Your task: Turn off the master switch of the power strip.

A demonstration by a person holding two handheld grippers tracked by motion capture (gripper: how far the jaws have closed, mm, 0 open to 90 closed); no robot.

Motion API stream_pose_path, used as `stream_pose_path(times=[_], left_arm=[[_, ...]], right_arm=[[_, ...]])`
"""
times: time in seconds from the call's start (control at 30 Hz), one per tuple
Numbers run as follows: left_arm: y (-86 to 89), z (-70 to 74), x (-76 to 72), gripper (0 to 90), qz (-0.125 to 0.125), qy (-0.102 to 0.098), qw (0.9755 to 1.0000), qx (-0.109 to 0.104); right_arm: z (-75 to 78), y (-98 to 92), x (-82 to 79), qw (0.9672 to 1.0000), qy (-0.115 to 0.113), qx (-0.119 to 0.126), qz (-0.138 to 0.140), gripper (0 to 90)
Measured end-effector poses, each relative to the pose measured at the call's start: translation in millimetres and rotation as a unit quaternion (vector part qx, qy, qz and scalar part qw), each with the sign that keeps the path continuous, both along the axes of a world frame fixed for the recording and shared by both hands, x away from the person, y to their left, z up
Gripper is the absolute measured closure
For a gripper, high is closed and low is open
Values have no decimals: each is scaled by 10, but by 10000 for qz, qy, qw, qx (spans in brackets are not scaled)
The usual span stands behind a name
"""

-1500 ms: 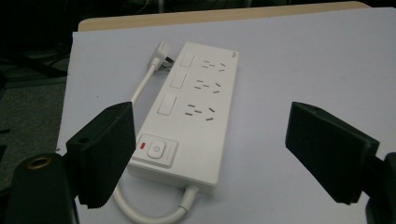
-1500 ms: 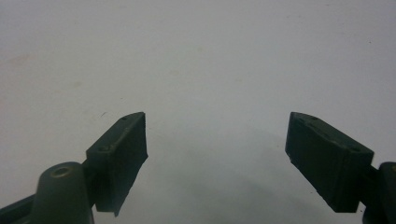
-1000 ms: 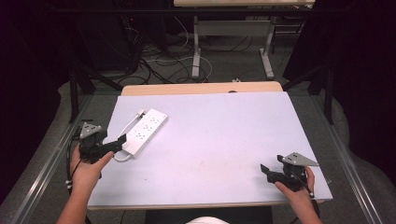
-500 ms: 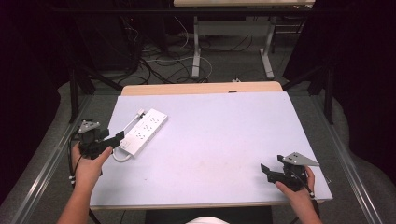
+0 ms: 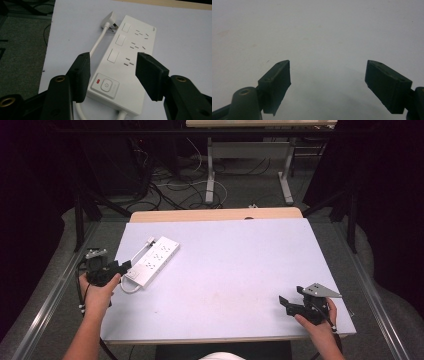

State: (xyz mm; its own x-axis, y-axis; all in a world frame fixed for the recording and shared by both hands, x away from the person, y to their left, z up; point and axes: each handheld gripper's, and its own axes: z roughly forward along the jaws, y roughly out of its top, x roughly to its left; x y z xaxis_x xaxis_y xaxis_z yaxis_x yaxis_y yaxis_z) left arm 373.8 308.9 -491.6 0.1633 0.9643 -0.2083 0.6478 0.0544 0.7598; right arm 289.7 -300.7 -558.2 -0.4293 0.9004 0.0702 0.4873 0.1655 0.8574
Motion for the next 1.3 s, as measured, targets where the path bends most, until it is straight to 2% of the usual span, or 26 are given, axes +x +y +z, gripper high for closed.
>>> stream_pose_path(times=[0.07, 0.27, 0.3, 0.33, 0.5, 0.67, 0.77, 1.07, 1.3], left_arm=[[9, 4, 18, 476, -26, 144, 9999, 56], [7, -1, 70, 534, 12, 184, 9998, 55], [18, 9, 75, 546, -57, 248, 9996, 133], [0, 4, 84, 561, 3, 240, 9997, 90], [-4, 12, 117, 618, -106, 378, 9991, 139], [-30, 4, 155, 681, -72, 427, 9989, 203], [-37, 5, 176, 719, -83, 550, 9981, 253], [-75, -52, 239, 842, -48, 733, 9968, 315], [-103, -77, 277, 898, -104, 914, 9949, 403]], right_arm=[[-5, -2, 5, 10000, -9, 7, 19, 197], [-7, -7, 6, 10000, 19, 20, 33, 197], [-8, -7, 7, 10000, 22, 23, 33, 197], [-8, -6, 6, 10000, 34, 28, 28, 196], [-13, -3, 9, 10000, 30, 27, 50, 195], [-13, -6, 10, 10000, 44, 27, 25, 194], [-15, -7, 12, 10000, 39, 30, 42, 193], [-21, -11, 17, 10000, 36, 35, 61, 193], [-20, -15, 17, 10000, 40, 45, 59, 193]])
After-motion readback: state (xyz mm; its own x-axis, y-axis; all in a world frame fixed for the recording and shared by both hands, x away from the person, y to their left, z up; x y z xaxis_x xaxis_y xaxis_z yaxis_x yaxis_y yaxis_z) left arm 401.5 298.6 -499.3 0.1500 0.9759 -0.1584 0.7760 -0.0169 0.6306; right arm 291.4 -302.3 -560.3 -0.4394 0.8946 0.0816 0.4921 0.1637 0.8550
